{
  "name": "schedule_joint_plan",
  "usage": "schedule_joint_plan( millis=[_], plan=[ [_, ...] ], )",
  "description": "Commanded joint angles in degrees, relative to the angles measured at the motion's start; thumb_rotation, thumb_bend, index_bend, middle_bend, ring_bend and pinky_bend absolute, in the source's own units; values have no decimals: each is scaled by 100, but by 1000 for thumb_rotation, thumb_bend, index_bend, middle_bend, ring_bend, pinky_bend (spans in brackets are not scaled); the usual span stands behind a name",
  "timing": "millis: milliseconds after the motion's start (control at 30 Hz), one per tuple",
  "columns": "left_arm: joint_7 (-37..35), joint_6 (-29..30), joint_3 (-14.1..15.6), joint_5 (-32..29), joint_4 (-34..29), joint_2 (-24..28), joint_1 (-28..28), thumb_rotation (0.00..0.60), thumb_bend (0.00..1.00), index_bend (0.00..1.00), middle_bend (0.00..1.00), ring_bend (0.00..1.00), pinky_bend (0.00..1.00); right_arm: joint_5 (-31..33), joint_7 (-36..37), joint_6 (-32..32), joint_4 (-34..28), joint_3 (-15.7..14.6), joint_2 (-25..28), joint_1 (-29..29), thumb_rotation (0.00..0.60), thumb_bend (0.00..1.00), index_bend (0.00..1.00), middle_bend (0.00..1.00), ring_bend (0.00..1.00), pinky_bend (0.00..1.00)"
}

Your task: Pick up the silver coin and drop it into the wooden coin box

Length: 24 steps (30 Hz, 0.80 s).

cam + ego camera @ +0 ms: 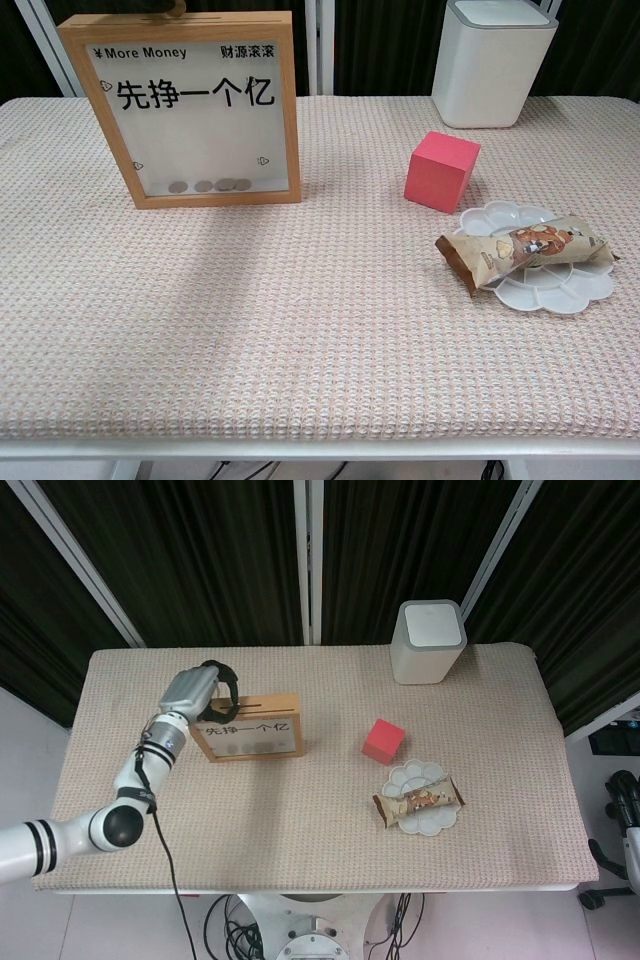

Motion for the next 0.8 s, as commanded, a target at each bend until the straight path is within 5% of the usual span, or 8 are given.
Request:
schedule_joint_plan(
  millis=[33,333,633,800],
  plan=[
    [-41,-23,15,-12,26,-10,2,600,388,615,258,118,216,4,7,-5,9,1,-2,1,600,242,0,0,0,0],
    [-94,-81,90,-7,97,-40,-18,600,387,592,259,118,216,18,20,-19,23,7,1,6,600,242,0,0,0,0],
    [-248,-114,112,628,40,9,122,600,333,197,230,118,211,30,32,5,42,27,-10,5,600,242,0,0,0,0],
    [-514,64,-12,984,-119,90,301,600,328,151,222,118,213,26,14,-7,24,26,-6,14,600,242,0,0,0,0]
  ],
)
